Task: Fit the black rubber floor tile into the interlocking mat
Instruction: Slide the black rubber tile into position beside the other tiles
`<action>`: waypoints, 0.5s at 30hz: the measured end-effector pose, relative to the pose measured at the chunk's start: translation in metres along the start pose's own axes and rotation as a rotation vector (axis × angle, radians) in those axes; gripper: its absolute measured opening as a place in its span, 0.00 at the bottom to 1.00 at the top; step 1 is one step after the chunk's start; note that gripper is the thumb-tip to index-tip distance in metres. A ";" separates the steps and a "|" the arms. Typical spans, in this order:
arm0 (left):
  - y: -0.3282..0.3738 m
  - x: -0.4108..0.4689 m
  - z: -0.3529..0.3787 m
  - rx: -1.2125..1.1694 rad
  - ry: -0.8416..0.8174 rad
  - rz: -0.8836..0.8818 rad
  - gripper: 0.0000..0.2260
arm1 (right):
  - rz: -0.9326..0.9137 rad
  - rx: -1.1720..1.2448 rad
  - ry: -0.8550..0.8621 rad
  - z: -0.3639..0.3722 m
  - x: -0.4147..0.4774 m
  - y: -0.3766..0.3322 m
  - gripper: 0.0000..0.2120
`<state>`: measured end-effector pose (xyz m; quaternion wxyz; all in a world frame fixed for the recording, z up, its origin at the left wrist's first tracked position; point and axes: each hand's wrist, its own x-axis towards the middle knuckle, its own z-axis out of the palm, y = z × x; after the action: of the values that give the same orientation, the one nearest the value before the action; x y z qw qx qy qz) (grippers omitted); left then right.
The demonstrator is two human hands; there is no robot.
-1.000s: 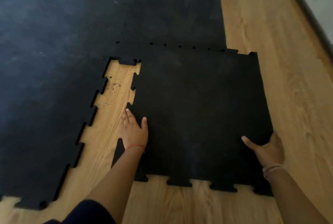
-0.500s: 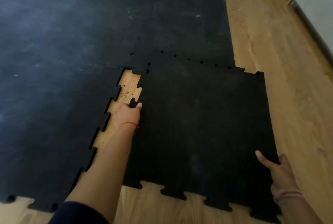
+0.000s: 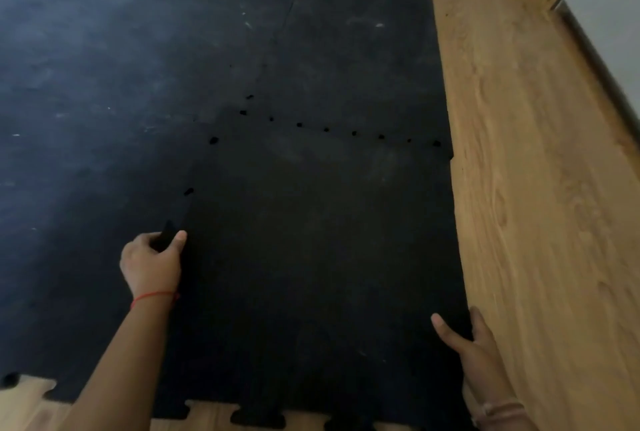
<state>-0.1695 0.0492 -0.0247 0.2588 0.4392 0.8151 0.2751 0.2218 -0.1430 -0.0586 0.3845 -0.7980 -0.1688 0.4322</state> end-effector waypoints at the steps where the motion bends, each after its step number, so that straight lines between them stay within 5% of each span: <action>1: -0.001 0.002 -0.002 0.025 0.008 0.021 0.21 | 0.009 0.003 0.014 0.004 -0.004 0.000 0.48; 4: -0.009 0.002 -0.007 0.238 0.000 0.060 0.18 | -0.006 -0.039 0.004 0.020 -0.018 -0.004 0.57; 11: -0.012 -0.002 0.002 0.422 -0.057 0.048 0.26 | 0.119 -0.043 0.068 0.017 -0.016 -0.026 0.47; 15: -0.009 0.011 0.004 0.384 -0.044 -0.041 0.27 | 0.182 0.000 0.062 0.015 -0.005 -0.033 0.62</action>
<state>-0.1774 0.0557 -0.0358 0.1936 0.4698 0.8555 0.0997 0.2086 -0.1175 -0.0355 0.3487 -0.8231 -0.0834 0.4405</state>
